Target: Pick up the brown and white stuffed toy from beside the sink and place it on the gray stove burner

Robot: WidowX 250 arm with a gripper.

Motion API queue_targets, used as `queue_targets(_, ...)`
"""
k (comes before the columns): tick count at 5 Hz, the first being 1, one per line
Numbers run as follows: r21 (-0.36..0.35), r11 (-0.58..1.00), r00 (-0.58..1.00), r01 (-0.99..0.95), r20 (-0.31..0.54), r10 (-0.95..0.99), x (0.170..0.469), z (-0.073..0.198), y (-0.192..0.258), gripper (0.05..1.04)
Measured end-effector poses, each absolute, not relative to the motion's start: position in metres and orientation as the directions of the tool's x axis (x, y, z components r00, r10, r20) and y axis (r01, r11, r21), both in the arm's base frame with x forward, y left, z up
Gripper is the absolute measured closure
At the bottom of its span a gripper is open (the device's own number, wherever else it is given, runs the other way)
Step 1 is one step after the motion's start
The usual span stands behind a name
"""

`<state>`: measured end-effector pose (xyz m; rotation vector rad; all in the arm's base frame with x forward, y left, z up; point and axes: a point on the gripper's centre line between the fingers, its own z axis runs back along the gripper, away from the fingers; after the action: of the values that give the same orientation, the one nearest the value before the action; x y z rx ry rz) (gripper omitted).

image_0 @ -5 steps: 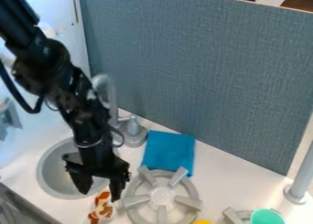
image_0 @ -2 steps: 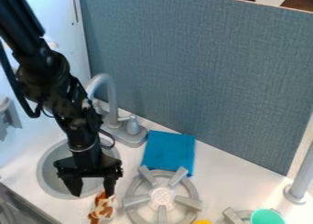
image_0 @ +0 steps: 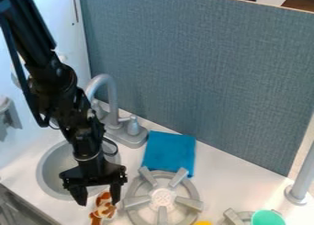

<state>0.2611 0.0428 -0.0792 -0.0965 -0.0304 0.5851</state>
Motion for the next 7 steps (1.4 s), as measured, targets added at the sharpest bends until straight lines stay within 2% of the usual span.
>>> queue_targets(2,-0.122,0.768,0.776,-0.629,-0.043,0.629,0.27,-0.103,0.038,0.083)
queue_targets(3,-0.076,0.76,0.764,-0.645,-0.082,0.64,0.27,-0.115,0.041,0.084)
queue_targets(4,-0.052,0.77,0.771,-0.635,-0.098,0.629,0.271,-0.117,0.041,0.133)
queue_targets(5,-0.038,0.819,0.816,-0.573,-0.111,0.567,0.268,-0.113,0.033,0.353)
queue_targets(6,-0.05,0.894,0.896,-0.445,-0.021,0.444,0.281,-0.062,0.011,0.434)
queue_targets(7,-0.065,0.958,0.96,-0.28,0.003,0.28,0.296,-0.024,-0.03,0.435)
